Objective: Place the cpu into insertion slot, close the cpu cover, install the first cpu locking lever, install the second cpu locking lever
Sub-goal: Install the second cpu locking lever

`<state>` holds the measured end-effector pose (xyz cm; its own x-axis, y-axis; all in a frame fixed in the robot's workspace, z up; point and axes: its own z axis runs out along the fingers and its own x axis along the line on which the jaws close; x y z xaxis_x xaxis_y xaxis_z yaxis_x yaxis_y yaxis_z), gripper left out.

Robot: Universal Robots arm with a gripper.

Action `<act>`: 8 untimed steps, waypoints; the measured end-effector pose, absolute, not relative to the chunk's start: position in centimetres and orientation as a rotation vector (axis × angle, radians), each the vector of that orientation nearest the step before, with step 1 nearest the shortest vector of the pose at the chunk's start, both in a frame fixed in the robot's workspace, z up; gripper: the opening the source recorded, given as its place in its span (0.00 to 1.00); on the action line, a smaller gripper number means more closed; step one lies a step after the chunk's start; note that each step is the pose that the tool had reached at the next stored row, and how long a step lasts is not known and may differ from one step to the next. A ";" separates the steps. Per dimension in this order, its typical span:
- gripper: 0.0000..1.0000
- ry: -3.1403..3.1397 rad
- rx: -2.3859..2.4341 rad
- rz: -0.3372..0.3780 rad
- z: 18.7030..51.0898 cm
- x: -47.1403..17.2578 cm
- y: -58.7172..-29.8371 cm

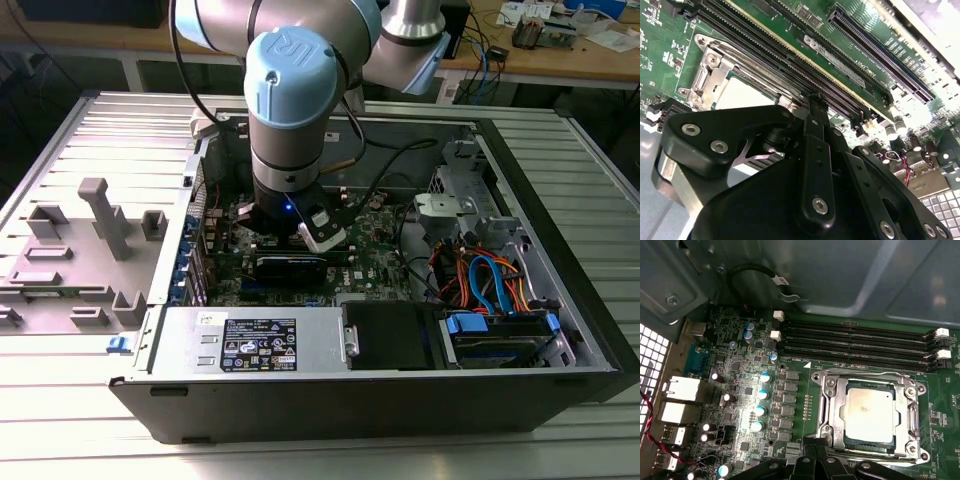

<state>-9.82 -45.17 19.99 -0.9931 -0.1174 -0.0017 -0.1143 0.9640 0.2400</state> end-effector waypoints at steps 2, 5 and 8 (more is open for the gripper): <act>0.11 -3.101 0.183 -0.377 20.0 -9.9 -45.2; 0.11 -3.101 0.182 -0.379 20.0 -10.0 -45.2; 0.11 -3.102 0.174 -0.384 20.0 -10.1 -45.2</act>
<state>-10.07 -45.16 20.00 -0.9938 -0.1114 -0.0022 -0.1085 0.9637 0.2440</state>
